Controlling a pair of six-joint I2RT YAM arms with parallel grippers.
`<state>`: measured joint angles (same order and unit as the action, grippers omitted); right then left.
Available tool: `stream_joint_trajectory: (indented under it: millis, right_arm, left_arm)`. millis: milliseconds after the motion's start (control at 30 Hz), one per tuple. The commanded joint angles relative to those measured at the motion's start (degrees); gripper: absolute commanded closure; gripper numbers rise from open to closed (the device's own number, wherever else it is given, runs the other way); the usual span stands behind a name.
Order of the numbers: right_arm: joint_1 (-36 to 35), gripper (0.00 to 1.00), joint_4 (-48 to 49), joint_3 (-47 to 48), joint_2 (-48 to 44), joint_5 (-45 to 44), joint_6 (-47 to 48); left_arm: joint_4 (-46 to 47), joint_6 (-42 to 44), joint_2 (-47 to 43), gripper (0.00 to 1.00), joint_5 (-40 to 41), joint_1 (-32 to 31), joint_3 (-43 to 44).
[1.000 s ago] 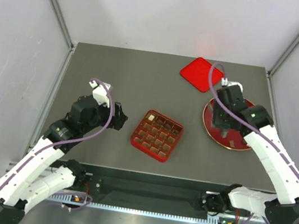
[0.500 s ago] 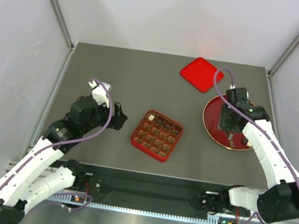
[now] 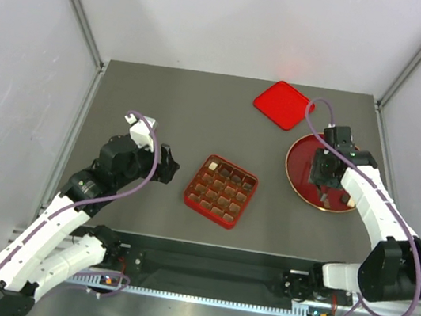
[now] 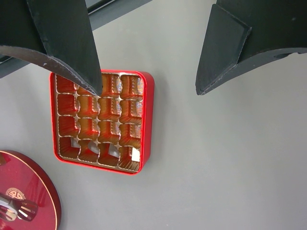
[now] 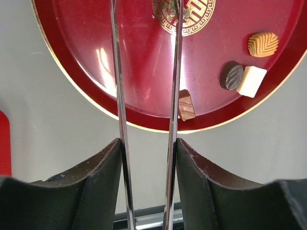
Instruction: Pack the chocolate
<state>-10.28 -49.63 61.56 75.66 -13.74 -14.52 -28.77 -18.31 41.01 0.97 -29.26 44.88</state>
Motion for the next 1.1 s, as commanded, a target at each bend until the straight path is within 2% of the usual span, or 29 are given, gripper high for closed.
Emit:
stream_joint_trajectory:
  millis: [0, 100, 333, 533, 733, 900, 1067]
  right_arm:
    - [1.67, 0.54, 4.54, -0.21, 0.98, 1.08, 0.55]
    - [2.11, 0.54, 5.33, -0.39, 1.51, 1.61, 0.64]
    - [2.2, 0.64, 5.68, -0.21, 1.69, 2.84, 0.81]
    - [2.29, 0.71, 5.07, 0.23, 0.1, 3.45, 1.69]
    - [0.97, 0.74, 2.17, 2.86, -3.5, 4.24, 1.78]
    - [-4.12, 0.74, -1.17, 7.08, -5.69, 3.1, 0.64]
    - [-18.08, 0.74, -1.61, 10.41, -5.87, 2.05, -3.39]
  left_arm:
    - [0.83, 0.02, -0.23, 0.16, 0.61, -0.19, 0.12]
    - [0.74, 0.02, -0.06, 0.16, 0.87, -0.19, 0.12]
    - [0.74, 0.02, 0.12, 0.16, 0.96, -0.19, 0.29]
    - [0.82, 0.11, 0.21, 0.16, 0.87, -0.19, 0.21]
    - [0.74, 0.11, 0.29, 0.16, 0.87, -0.19, 0.29]
    - [0.91, 0.2, 0.12, 0.17, 0.96, -0.19, 0.29]
    - [0.91, 0.11, -0.32, 0.17, 1.31, -0.19, 0.21]
